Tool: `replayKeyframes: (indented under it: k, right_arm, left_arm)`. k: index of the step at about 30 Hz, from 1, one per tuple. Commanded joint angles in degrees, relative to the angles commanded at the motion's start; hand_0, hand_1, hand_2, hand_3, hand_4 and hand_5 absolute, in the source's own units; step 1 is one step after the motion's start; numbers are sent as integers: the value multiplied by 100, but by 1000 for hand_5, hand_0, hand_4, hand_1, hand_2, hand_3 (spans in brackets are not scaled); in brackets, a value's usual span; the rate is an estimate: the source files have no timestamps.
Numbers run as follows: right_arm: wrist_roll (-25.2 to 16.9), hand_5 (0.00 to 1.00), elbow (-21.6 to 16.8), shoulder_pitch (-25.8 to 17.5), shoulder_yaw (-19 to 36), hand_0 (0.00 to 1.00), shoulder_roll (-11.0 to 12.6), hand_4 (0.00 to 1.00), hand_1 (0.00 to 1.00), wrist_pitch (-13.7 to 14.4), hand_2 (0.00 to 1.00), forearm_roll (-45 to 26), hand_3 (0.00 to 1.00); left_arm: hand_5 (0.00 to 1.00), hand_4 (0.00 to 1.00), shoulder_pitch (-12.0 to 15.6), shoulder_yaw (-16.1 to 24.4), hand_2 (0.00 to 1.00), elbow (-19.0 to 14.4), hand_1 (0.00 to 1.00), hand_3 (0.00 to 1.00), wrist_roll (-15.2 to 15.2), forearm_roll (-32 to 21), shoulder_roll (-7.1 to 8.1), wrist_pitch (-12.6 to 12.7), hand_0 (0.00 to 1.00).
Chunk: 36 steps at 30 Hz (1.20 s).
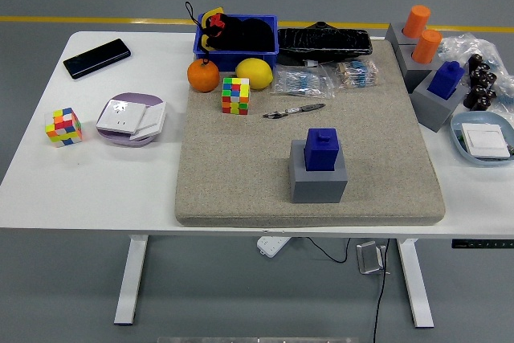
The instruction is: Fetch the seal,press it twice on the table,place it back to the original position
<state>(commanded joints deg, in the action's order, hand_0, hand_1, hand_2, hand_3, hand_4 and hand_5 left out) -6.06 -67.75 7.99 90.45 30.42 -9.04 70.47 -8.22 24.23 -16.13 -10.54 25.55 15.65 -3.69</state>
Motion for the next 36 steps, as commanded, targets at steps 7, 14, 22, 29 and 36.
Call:
replayKeyframes:
  k: [7,14,22,29,36]
  right_arm:
    - [72,709,-32,-64,191,893,21,998,868,-49,862,8,843]
    - [476,789,-34,-109,380,919,5,998,901,-326,902,-38,891]
    - [485,817,-62,-116,510,923,35,998,909,-327,898,-13,893]
    - [119,750,-100,-128,528,896,31,998,847,-61,822,-101,794]
    - [295,754,-64,-106,596,896,0,998,847,-165,819,-39,794]
  left_arm:
    - [303,680,0,5,683,-2,697,748,-3,4,-11,-6,742]
    - [305,679,4,30,681,0,697,747,-3,6,-1,-3,742]
    - [307,677,6,53,682,-4,697,747,-2,20,11,-4,742]
    - [308,677,3,57,681,1,697,747,1,20,26,-3,742]
    - [308,677,10,94,682,-3,697,747,8,31,15,-12,742]
